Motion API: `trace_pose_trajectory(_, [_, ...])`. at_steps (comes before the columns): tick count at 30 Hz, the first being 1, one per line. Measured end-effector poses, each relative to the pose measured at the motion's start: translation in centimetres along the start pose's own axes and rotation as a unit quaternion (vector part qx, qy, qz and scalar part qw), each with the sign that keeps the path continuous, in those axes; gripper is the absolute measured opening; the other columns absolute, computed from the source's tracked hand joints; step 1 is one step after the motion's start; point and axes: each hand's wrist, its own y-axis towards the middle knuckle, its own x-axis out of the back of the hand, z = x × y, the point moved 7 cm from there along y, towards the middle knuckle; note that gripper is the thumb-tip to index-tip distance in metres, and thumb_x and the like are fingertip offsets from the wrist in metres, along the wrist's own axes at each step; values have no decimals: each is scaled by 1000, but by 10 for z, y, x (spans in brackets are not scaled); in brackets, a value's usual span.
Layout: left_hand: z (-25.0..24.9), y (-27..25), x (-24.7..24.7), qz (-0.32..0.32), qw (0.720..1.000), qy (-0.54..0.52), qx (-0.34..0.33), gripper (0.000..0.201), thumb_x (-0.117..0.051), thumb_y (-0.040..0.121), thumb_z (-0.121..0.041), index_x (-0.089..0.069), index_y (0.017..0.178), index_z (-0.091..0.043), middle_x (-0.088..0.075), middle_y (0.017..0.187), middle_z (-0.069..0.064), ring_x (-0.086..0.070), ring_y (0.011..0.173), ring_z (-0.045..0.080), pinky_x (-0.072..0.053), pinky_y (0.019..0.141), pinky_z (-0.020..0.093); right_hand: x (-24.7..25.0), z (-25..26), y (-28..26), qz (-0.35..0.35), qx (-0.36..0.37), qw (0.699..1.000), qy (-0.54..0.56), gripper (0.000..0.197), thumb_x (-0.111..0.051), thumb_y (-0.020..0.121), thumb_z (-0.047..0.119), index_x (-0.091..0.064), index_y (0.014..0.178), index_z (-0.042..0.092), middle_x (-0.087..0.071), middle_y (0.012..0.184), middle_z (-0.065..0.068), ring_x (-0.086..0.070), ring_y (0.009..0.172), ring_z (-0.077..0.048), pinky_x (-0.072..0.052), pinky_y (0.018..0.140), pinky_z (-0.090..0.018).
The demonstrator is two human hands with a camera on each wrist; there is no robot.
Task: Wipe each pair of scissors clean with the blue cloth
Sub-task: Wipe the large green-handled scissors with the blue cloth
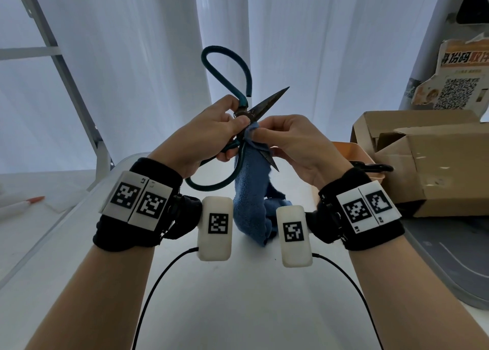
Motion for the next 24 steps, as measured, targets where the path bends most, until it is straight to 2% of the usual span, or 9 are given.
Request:
trace_pose_trajectory(1, [0, 0, 0, 0, 1000, -1, 0, 10, -46, 106, -18, -50, 110, -11, -49, 89, 13, -43, 52, 14, -35, 47, 24, 0, -1, 0, -1, -1, 1000, 2, 5, -74, 87, 10, -72, 88, 6, -73, 88, -11, -69, 82, -17, -56, 77, -25])
trace_pose_trajectory(5, [2, 0, 1, -1, 1000, 7, 4, 14, -46, 105, -18, -50, 114, -8, -48, 88, 13, -44, 53, 15, -35, 47, 24, -1, -1, 1, 32, -6, 999, 3, 20, -67, 93, 11, -72, 106, -4, -74, 104, -20, -71, 93, -25, -58, 85, -31])
trace_pose_trajectory(10, [-1, 0, 2, -7, 1000, -1, 1, 12, -46, 106, -19, -50, 113, -10, -49, 88, 11, -44, 51, 13, -36, 46, 22, 0, 0, 1, -8, 2, 1000, -6, 8, -72, 89, 14, -72, 88, 6, -73, 87, -9, -68, 79, -15, -56, 73, -24])
trace_pose_trajectory(13, [1, 0, 4, -9, 1000, 8, 5, 17, -46, 105, -19, -50, 116, -7, -50, 86, 9, -44, 52, 14, -36, 46, 22, -2, 2, 1, 15, 2, 1000, -17, 16, -67, 93, 11, -72, 102, -1, -74, 100, -18, -70, 87, -21, -59, 85, -32])
trace_pose_trajectory(15, [2, 0, 5, -8, 1000, 5, 7, 16, -47, 105, -19, -50, 116, -7, -49, 83, 7, -44, 53, 14, -36, 46, 21, -2, 3, -1, 28, -2, 999, -20, 18, -65, 95, 11, -72, 107, -1, -73, 102, -19, -69, 89, -22, -58, 89, -35])
trace_pose_trajectory(17, [2, 0, 7, -11, 1000, 3, 9, 16, -47, 105, -19, -50, 115, -7, -48, 80, 5, -44, 53, 13, -37, 46, 20, 2, 3, -1, 11, -3, 1000, -15, 16, -63, 96, 11, -72, 105, 1, -73, 98, -15, -68, 85, -19, -58, 86, -33])
trace_pose_trajectory(21, [1, -1, 10, -16, 1000, 6, 7, 11, -47, 105, -19, -51, 111, -10, -46, 79, 4, -45, 53, 13, -37, 46, 20, 13, 4, -1, -63, 7, 998, -4, 19, -62, 98, 16, -73, 107, 3, -75, 97, -12, -71, 83, -16, -59, 72, -27])
trace_pose_trajectory(24, [1, -2, 11, -17, 1000, 8, 8, 10, -47, 105, -19, -51, 110, -11, -46, 78, 4, -44, 53, 13, -38, 46, 19, 22, 6, -2, -110, 15, 993, 38, 17, -59, 99, 16, -73, 105, 9, -75, 99, -10, -72, 85, -16, -58, 70, -26])
